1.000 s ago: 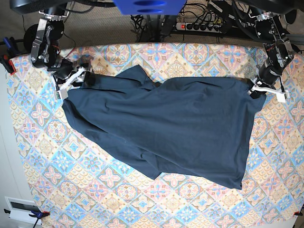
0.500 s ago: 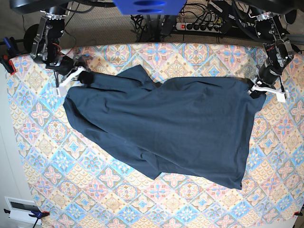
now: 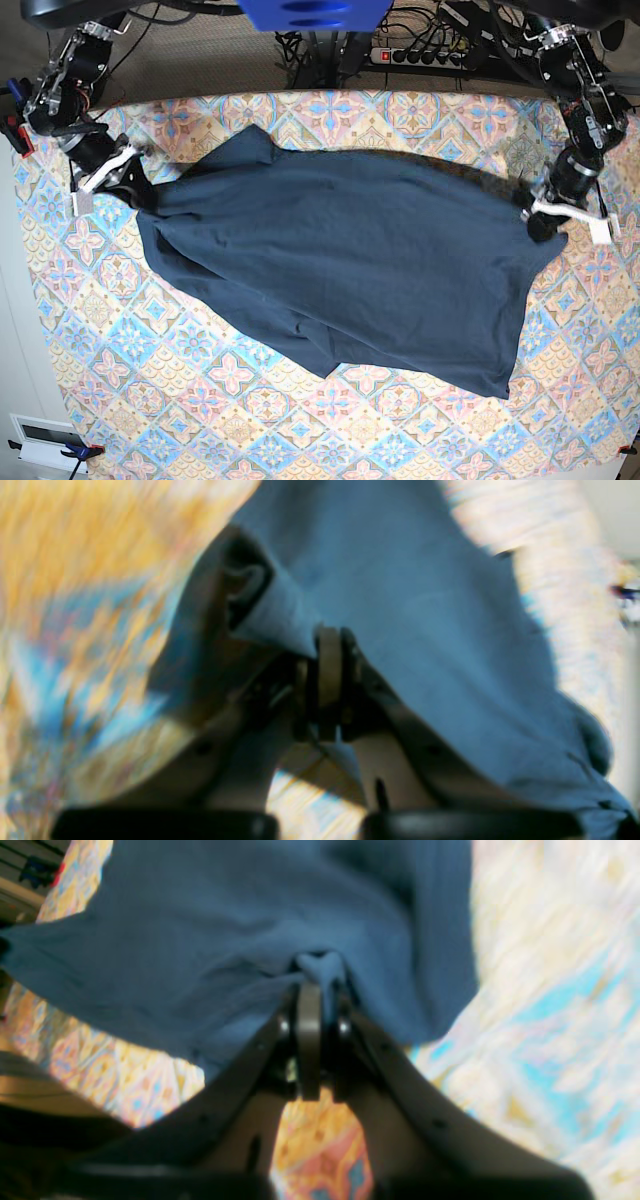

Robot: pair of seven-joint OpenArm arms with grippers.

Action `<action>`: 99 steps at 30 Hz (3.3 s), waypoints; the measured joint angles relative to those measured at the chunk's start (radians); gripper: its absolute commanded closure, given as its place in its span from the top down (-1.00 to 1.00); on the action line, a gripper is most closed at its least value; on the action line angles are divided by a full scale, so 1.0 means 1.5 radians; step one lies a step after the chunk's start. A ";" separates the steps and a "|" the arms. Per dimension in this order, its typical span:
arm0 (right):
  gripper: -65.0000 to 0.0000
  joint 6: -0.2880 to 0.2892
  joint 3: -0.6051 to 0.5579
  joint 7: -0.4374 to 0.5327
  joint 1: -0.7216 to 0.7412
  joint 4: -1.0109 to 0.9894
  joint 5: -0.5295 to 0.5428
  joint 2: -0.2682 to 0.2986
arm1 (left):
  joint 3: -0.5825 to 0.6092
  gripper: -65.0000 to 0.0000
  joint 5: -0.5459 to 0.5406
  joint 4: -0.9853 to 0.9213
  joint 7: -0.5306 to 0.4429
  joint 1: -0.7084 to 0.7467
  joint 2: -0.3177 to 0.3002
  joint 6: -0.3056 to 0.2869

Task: Layout the t-shirt on the table in an organized manner, then fold the t-shirt properly
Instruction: 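Lift the navy t-shirt by its corners with both grippers, then lay the t-shirt down while drawing both grippers toward the robot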

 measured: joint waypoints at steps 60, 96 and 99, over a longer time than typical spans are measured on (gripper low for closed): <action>-0.97 0.010 -0.156 -0.049 0.535 -0.126 0.097 0.232 | 0.171 -1.00 0.129 -0.109 0.142 -0.581 -0.017 -0.004; -0.98 0.006 0.018 -0.176 -0.123 0.085 0.102 0.160 | -0.073 -1.00 0.006 -0.035 0.142 0.074 -0.030 -0.004; -0.98 0.006 0.069 -0.202 -0.147 0.107 0.118 0.161 | -0.073 -1.00 0.001 -0.035 0.142 0.071 -0.030 -0.004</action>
